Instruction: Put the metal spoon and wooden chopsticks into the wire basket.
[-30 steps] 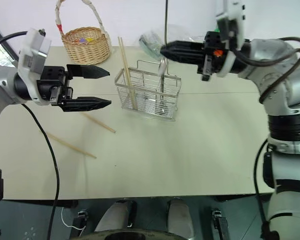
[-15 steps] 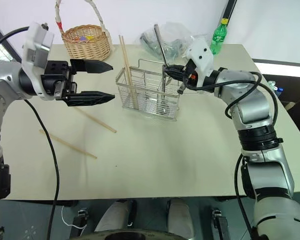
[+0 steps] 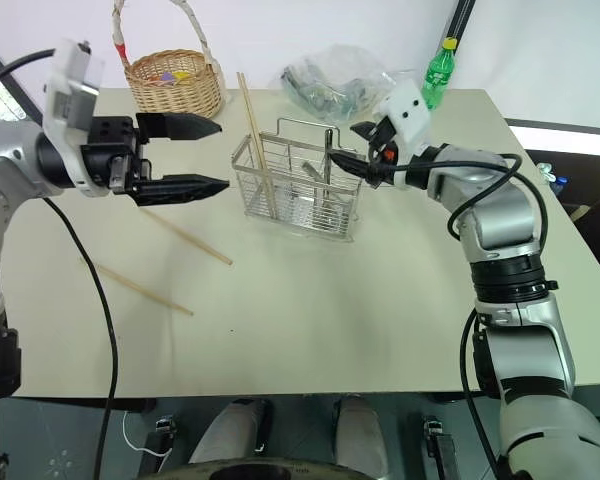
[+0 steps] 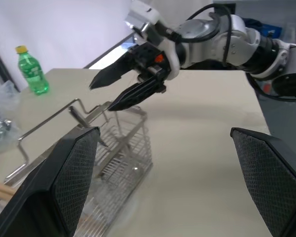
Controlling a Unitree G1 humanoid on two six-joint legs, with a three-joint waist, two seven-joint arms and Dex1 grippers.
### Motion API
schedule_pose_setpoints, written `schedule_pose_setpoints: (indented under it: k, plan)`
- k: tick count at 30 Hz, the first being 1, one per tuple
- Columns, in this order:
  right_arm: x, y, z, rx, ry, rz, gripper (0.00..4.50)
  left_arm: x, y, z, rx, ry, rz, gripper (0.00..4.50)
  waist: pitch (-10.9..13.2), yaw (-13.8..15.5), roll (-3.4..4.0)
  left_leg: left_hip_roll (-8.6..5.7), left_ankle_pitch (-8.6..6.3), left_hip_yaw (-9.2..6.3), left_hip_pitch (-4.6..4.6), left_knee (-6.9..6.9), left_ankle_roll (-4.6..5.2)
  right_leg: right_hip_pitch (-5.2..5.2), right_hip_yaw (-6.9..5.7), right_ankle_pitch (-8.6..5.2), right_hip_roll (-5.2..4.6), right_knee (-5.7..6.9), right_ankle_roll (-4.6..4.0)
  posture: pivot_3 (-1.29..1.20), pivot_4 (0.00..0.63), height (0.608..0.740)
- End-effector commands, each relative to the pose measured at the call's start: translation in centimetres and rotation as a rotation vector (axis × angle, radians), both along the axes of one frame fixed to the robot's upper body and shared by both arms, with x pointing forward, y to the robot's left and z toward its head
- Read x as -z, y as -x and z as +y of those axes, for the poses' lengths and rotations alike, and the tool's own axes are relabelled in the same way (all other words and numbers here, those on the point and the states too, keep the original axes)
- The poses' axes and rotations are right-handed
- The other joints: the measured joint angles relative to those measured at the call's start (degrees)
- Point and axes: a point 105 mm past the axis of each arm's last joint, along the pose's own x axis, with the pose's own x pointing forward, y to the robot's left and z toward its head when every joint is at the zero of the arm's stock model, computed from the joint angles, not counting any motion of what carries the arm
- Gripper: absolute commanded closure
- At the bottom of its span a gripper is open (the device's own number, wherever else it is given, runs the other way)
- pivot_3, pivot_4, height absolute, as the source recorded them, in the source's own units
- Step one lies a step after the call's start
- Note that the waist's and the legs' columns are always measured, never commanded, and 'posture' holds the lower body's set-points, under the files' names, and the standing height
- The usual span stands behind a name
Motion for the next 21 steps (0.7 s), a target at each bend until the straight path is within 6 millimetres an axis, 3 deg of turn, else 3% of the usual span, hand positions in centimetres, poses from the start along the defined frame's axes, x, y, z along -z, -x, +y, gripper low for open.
schedule_pose_setpoints:
  k: [1, 7, 13, 14, 16, 19, 21]
  plan:
    - [-5.6, 2.8, -0.3, -0.114, -0.063, -0.128, 1.37, -1.9, -0.5, 1.6, -0.120, 0.067, -0.062, 0.00, 0.0, 0.0, 0.01, 0.00, 0.00, -0.01, 0.00, -0.01, 0.00, -0.01, 0.00, 0.00, 0.00, -0.01, 0.00, 0.00, 0.150, 0.661]
    - [-7.3, 7.8, -0.4, -0.345, -0.014, -0.137, 1.37, -3.1, -2.5, 5.0, -0.440, 0.139, -0.113, 0.00, 0.0, 0.0, -0.03, 0.01, -0.01, -0.02, 0.01, -0.02, 0.01, 0.02, -0.02, 0.00, 0.00, -0.02, 0.00, 0.00, 0.150, 0.661]
    - [-5.3, 11.1, -0.7, -0.490, 0.066, -0.053, 1.37, -4.5, -6.1, 11.4, -1.024, 0.439, 0.003, 0.00, -0.1, 0.3, -0.16, 0.04, -0.01, -0.12, 0.05, 0.02, 0.02, 0.15, -0.05, 0.00, -0.01, -0.04, 0.04, 0.00, 0.150, 0.661]
    - [-4.8, 11.6, -0.7, -0.511, 0.069, -0.028, 1.37, -4.0, -6.7, 13.4, -1.182, 0.536, 0.069, 0.00, -0.1, 0.3, -0.17, 0.03, -0.01, -0.12, 0.06, 0.03, 0.02, 0.16, -0.05, 0.01, -0.02, -0.05, 0.06, 0.00, 0.150, 0.661]
    - [-3.5, 12.3, -0.7, -0.546, 0.085, 0.019, 1.37, -1.2, -6.7, 17.0, -1.504, 0.613, 0.205, 0.00, -0.2, 0.3, -0.26, 0.03, -0.01, -0.12, 0.07, 0.04, 0.02, 0.18, -0.05, 0.04, -0.04, -0.05, 0.11, 0.00, 0.150, 0.661]
    - [-1.7, 13.1, -0.8, -0.576, 0.132, 0.066, 1.37, 3.0, -5.5, 19.3, -1.777, 0.618, 0.387, 0.00, -0.2, 0.0, -0.28, -0.04, -0.01, -0.03, 0.11, 0.03, 0.00, 0.15, -0.01, 0.05, -0.05, -0.02, 0.14, 0.00, 0.150, 0.661]
    - [-0.8, 13.7, -0.9, -0.598, 0.153, 0.095, 1.37, 6.3, -4.6, 19.3, -1.888, 0.624, 0.584, 0.00, -0.2, 0.3, -0.34, -0.04, 0.00, -0.02, 0.06, 0.04, -0.02, 0.07, -0.01, 0.05, -0.04, -0.01, 0.14, 0.00, 0.150, 0.661]
